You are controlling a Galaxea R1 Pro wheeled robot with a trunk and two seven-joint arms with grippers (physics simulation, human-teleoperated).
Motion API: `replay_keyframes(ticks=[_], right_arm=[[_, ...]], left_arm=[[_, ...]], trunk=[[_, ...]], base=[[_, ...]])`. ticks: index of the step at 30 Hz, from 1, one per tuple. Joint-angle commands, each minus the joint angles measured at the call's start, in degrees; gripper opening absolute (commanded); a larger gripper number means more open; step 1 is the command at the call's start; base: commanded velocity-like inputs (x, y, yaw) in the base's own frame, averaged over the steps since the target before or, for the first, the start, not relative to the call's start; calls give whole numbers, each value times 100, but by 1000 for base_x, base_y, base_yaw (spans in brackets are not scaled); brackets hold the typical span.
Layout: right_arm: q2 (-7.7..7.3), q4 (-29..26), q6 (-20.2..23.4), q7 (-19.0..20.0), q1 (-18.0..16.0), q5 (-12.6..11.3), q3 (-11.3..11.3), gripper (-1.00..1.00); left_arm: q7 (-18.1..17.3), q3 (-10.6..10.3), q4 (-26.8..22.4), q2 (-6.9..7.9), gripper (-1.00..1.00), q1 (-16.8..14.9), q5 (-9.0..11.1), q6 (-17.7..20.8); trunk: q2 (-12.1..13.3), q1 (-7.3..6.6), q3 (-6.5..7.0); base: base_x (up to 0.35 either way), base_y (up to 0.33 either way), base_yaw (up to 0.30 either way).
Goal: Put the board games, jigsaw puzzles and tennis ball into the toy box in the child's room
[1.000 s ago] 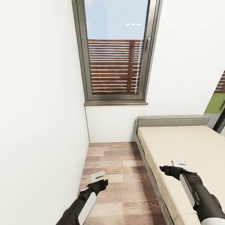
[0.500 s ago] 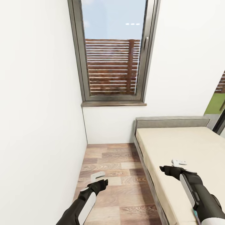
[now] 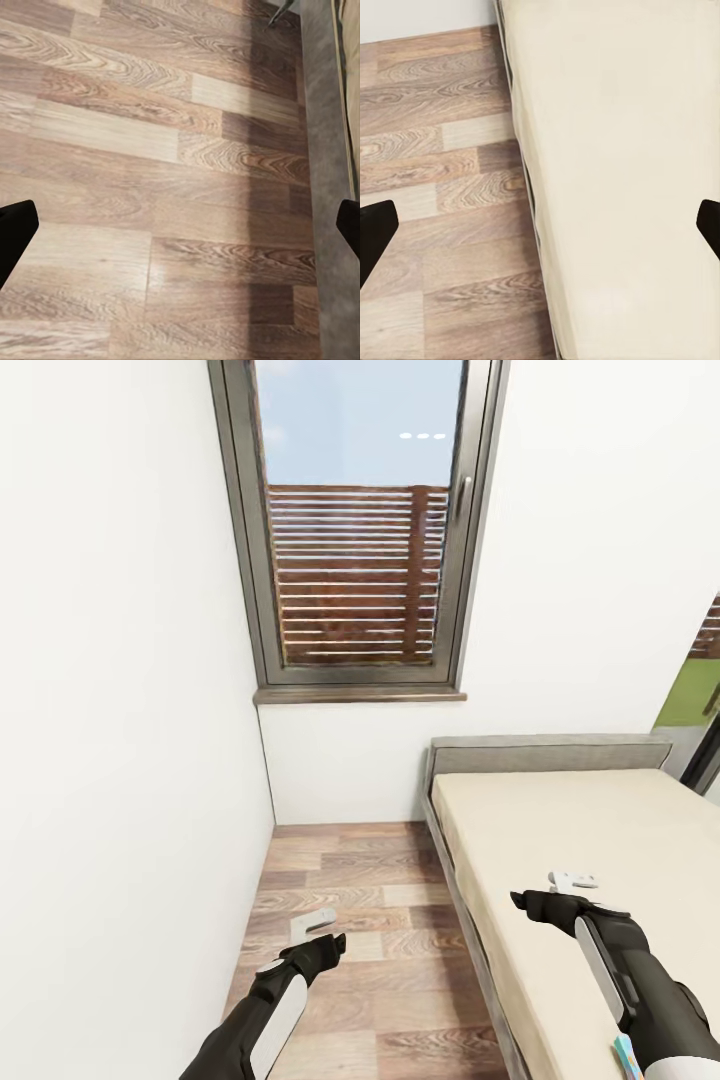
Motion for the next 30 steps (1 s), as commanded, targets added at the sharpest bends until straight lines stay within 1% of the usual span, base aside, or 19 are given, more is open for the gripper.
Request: replay_keyframes(ticks=[1,30], right_arm=[[0,-6,28,0,-3,-47,-7,100],[-9,-6,27,-4,-2,-47,-6,100]], left_arm=[[52,-19,-11,4,100,-3,60,14],[45,-19,-12,-1,100,-3,62,14]], trunk=[[-3,0,-6],[-3,0,-6]], base=[[22,-18,0],[11,-2,0]])
